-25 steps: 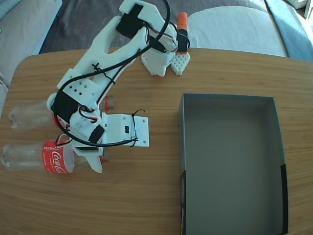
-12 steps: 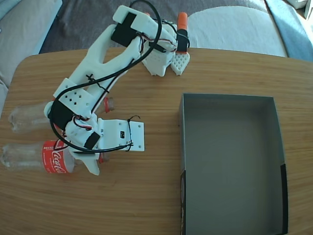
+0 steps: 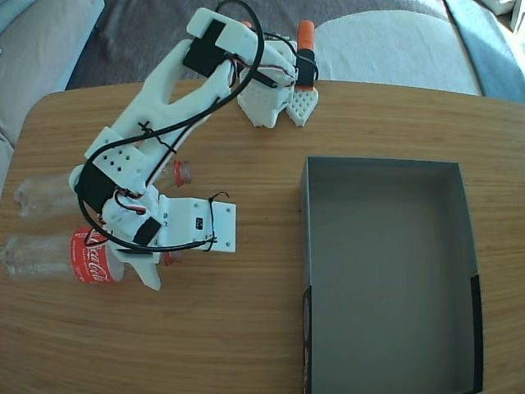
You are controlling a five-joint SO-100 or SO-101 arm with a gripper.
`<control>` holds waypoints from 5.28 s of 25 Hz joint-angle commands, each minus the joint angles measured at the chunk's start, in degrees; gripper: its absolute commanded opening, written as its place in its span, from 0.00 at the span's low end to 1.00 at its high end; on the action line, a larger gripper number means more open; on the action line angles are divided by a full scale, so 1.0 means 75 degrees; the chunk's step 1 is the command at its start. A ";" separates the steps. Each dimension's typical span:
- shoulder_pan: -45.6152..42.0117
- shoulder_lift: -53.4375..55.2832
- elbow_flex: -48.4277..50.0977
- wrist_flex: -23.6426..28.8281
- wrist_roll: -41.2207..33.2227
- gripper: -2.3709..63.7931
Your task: Grasp the bottles and put them in the box.
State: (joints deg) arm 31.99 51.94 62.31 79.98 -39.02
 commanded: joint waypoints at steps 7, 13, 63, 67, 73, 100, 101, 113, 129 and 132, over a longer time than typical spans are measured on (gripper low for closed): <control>0.0012 0.0164 -0.0258 -0.0211 -0.0012 0.59; 0.0012 0.0164 -0.0258 -0.0270 -0.0012 0.45; -0.1898 0.0949 -0.4652 0.2438 0.1184 0.03; -0.2508 0.1734 -0.4160 0.2438 0.1172 0.03; -0.3645 0.2988 -0.3223 0.2438 0.1113 0.03; -0.8730 0.5062 0.0070 0.2438 -0.2273 0.03; -0.8777 0.5062 0.0176 0.2438 -0.2402 0.03; -0.8566 0.5086 0.1652 0.2438 -0.3094 0.03; -0.8578 0.6480 0.3328 0.1816 -0.1945 0.03; -0.8590 0.6492 0.3586 0.1559 -0.1594 0.03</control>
State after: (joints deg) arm -32.34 97.29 89.65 92.20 -52.21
